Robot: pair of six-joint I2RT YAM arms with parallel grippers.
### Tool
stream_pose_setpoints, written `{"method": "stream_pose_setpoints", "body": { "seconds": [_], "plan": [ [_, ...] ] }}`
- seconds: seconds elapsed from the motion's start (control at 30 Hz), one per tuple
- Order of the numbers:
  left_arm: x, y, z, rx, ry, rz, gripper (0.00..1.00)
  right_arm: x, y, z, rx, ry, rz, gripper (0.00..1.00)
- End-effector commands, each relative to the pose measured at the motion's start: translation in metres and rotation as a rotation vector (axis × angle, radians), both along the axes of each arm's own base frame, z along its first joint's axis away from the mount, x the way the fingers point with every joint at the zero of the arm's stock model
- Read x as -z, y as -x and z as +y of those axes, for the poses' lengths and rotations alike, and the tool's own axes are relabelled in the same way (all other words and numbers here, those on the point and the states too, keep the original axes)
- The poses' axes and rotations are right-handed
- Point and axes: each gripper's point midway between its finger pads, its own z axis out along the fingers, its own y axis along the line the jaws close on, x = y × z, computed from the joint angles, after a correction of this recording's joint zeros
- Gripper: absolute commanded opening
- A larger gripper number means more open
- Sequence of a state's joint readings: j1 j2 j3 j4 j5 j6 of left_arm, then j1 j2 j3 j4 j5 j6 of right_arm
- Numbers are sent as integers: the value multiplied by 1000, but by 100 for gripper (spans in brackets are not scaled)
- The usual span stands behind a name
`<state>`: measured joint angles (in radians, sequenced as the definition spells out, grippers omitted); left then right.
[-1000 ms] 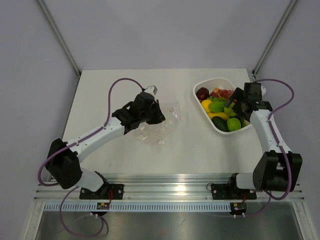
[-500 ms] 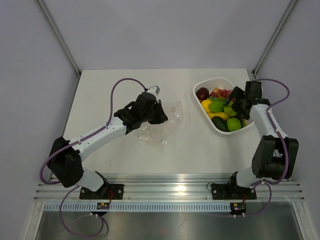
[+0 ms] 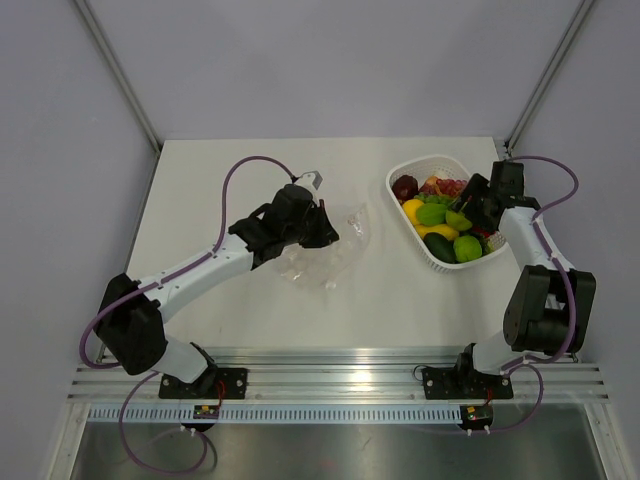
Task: Place the food in the zip-top bag and seal the zipper
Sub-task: Pick up the fake fruit from the bin.
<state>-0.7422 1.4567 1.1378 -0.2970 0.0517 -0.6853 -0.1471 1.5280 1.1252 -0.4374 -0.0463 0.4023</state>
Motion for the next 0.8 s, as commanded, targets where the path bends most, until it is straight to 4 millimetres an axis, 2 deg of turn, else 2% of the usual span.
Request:
{"method": "stream_pose_setpoints", "body": {
  "seconds": [0.0,0.1,0.2,0.43,0.6,0.77],
  "plan": [
    [-7,-4,-8,17,31,-40,0,-25,-5,0,-15,7,-87,69],
    [-9,-6,-7,13,18,-44,0,-35,0,2,-19,4,-103,59],
    [-13,-8,-6,12,10,-54,0,-47,7,4,-22,0,-129,54],
    [-17,-12,-10,16,7,-55,0,-70,25,15,-45,-29,-174,54],
    [-13,-10,-14,34,13,-36,0,-102,41,28,-94,-55,-249,54],
    [-17,-11,-16,32,22,-37,0,-138,60,57,-198,-129,-343,53]
  ]
}}
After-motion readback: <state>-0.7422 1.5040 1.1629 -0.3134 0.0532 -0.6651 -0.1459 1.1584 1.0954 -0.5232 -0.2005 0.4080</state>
